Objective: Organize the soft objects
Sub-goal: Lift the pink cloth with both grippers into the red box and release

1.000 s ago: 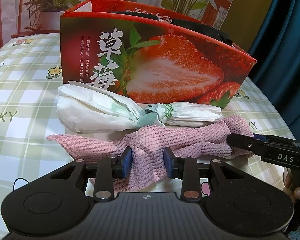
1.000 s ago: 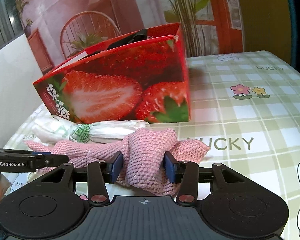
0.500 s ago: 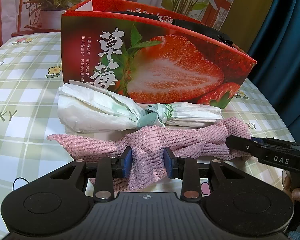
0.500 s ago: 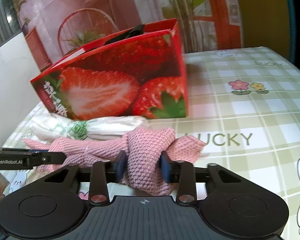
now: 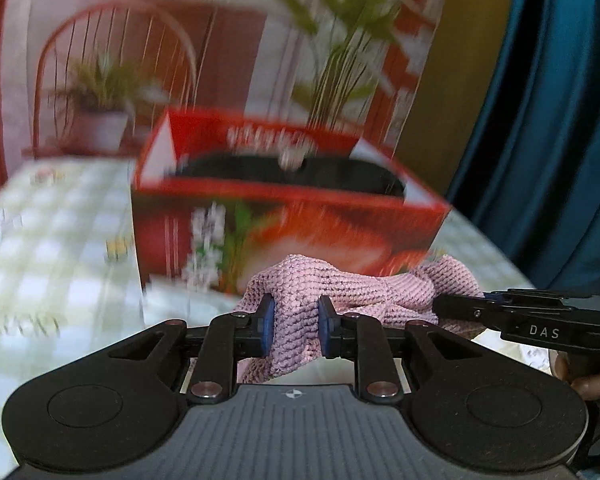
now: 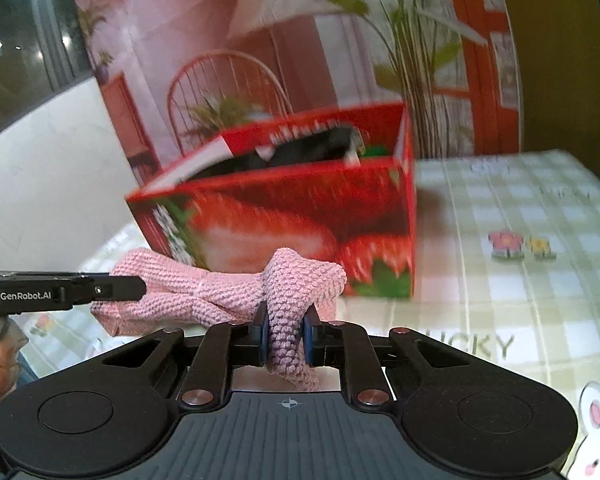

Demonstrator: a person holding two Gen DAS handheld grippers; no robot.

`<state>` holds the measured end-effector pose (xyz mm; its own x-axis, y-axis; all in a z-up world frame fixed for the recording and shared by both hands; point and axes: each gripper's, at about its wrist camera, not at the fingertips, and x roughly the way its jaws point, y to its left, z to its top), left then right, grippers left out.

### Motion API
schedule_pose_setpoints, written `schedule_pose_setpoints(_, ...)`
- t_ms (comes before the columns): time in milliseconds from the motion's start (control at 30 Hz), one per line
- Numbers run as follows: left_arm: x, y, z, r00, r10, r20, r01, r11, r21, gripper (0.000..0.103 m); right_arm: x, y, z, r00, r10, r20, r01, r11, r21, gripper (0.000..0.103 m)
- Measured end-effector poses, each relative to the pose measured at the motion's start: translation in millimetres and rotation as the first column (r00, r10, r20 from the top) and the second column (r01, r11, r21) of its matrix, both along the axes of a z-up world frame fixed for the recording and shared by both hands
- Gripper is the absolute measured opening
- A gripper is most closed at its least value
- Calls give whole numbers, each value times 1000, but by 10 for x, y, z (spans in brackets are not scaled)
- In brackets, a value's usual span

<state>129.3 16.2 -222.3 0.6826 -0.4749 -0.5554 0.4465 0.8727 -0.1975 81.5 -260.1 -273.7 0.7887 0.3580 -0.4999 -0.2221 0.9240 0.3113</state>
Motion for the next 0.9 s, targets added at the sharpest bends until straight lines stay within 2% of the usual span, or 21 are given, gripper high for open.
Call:
schedule_pose_setpoints(267, 91, -29, 603, 986, 1, 165, 1, 1000, -12, 23, 102, -44, 605, 989, 45, 140, -45, 999, -5, 14)
schedule_pose_setpoints(500, 493, -148, 978, 968, 32, 250, -32, 999, -5, 23, 565, -53, 1041, 972, 59, 226, -54, 998, -27, 14)
schedule_pose_setpoints(700, 1003, -262, 1032, 970, 55, 235, -56, 998, 0, 23, 1104, -40, 1172, 975, 26, 222, -20, 999, -27, 14)
schedule_pose_setpoints(800, 1315, -365, 963, 982, 76, 176, -78, 997, 7, 23, 1394, -39, 1120, 983, -11, 183, 14, 1000, -16, 14)
schedule_pose_setpoints(900, 1553, -496, 829, 985, 88, 149, -97, 993, 60, 23, 1671, -13, 978, 990, -73, 121, 74, 997, -4, 14)
